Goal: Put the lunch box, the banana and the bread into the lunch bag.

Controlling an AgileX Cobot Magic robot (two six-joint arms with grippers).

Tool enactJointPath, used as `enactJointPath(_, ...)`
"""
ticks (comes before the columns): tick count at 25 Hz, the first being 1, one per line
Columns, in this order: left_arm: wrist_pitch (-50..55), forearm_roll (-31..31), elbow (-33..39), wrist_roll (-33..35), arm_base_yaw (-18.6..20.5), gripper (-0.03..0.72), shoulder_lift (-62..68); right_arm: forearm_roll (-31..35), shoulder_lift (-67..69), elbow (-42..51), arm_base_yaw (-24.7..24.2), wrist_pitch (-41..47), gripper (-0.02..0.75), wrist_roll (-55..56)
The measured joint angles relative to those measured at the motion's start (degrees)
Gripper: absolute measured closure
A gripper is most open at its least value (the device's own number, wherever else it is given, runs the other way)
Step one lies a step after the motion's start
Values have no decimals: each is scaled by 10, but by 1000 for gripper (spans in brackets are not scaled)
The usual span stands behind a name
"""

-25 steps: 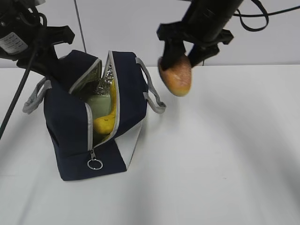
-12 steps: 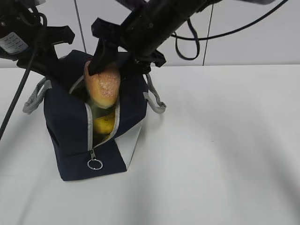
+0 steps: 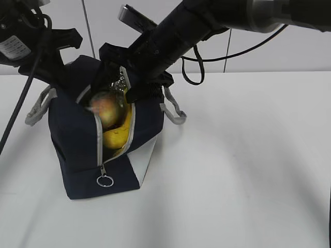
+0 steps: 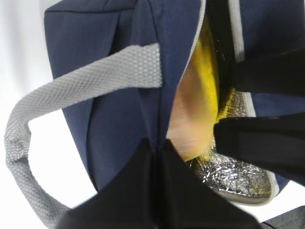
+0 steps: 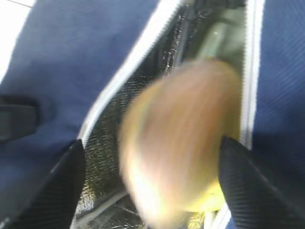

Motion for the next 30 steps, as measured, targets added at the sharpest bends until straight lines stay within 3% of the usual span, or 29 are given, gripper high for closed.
enactJointPath(5,0,1,0,0,0,688,0,-2,0,-20,-2,23,82,-3)
enactJointPath(8,0,1,0,0,0,688,0,-35,0,-48,-6,67,106,-2)
enactJointPath(14,0,1,0,0,0,688,0,-195,-20,-85,-7,121,144,61)
enactJointPath(20,1,1,0,0,0,688,0,-298,-47,-89,-9,140,145,84)
enactJointPath(27,1,1,0,0,0,688,0,-284,-14,-90,-9,142,149,89)
enactJointPath(30,0,3,0,0,0,688,0,-269,3,-90,-9,142,202,92)
